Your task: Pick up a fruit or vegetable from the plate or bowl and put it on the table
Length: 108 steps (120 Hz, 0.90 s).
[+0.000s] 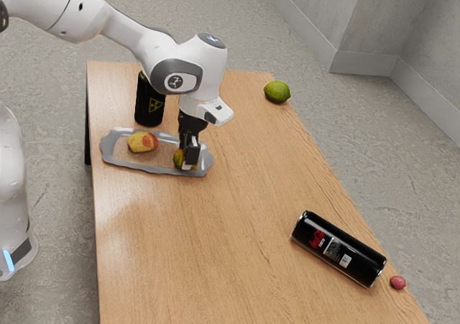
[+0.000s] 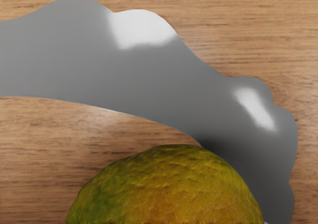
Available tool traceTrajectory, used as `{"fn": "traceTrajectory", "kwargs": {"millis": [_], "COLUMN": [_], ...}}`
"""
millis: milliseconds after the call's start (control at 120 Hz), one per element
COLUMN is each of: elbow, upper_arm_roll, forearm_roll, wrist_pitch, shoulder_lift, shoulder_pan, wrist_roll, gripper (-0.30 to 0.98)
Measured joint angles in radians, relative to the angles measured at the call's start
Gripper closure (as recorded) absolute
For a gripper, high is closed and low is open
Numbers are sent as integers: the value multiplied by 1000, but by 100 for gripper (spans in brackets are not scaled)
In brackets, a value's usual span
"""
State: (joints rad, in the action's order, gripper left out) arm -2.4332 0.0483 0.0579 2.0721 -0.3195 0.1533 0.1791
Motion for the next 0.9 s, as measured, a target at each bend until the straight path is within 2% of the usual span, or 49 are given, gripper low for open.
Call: {"fn": "traceTrajectory", "kwargs": {"millis": [150,267,433,708,808,900], "elbow": [3,65,134,151,153,155], "upper_arm_roll": [5,68,193,247,252,261], "forearm_roll": [-5,-9,-6,9,14,16], "wrist_pitch": [-2,-30,-63,-80,-83,-85], "shoulder_lift": [-11,-73,-80,-79,-79,-81], "shoulder_pan": [-1,-1,-2,-3,-3,-3], "wrist_roll": [-6,-9,-11,-15,-14,-12], "gripper": [34,35,33,33,18,9]}}
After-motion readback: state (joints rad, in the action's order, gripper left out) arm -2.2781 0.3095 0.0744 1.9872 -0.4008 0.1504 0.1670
